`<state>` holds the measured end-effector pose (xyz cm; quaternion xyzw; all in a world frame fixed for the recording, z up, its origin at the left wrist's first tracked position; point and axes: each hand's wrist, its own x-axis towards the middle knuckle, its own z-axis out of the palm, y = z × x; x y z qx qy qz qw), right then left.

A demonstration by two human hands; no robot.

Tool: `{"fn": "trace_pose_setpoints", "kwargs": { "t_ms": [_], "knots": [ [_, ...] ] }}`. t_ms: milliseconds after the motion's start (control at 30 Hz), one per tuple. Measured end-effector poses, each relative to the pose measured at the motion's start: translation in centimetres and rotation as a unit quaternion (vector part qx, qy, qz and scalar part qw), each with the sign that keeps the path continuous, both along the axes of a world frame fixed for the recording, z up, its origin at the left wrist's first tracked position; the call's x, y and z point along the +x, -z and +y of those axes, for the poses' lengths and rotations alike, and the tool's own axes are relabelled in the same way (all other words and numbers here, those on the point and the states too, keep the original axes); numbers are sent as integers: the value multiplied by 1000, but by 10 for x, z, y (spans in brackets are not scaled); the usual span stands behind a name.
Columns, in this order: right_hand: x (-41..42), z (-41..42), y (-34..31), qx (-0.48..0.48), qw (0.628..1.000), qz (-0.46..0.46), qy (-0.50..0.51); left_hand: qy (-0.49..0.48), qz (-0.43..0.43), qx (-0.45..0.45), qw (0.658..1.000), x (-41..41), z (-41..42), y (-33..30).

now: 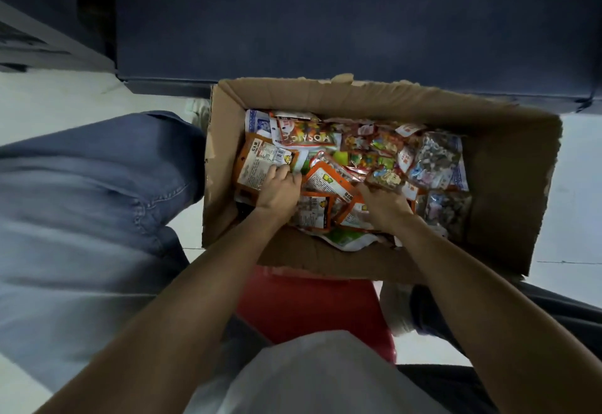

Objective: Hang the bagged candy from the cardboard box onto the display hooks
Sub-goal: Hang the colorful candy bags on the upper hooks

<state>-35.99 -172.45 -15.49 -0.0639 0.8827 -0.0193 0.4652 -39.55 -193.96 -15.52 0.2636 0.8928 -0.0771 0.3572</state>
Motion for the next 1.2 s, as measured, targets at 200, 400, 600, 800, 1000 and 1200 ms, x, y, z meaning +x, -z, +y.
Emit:
{"fn": "trace_pose_setpoints", "kwargs": {
  "t_ms": [200,400,600,800,1000,1200],
  "knots": [
    [5,7,-1,-63,988,72,119,95,29,92,991,0,4,-7],
    [-10,13,-20,-43,953,141,263,-113,-33,188,975,-3,3,-42],
    [-10,-6,-95,-297,882,303,204,-572,-97,354,733,-35,6,-101],
    [-7,-12,-160,-216,838,497,-65,-602,-196,437,638,-62,19,-194],
    [-11,17,-220,-144,847,495,-131,-581,-200,481,626,-69,33,-254],
    [-3,19,-253,-240,757,603,-74,-546,-240,526,607,-69,38,-283]
  ]
}}
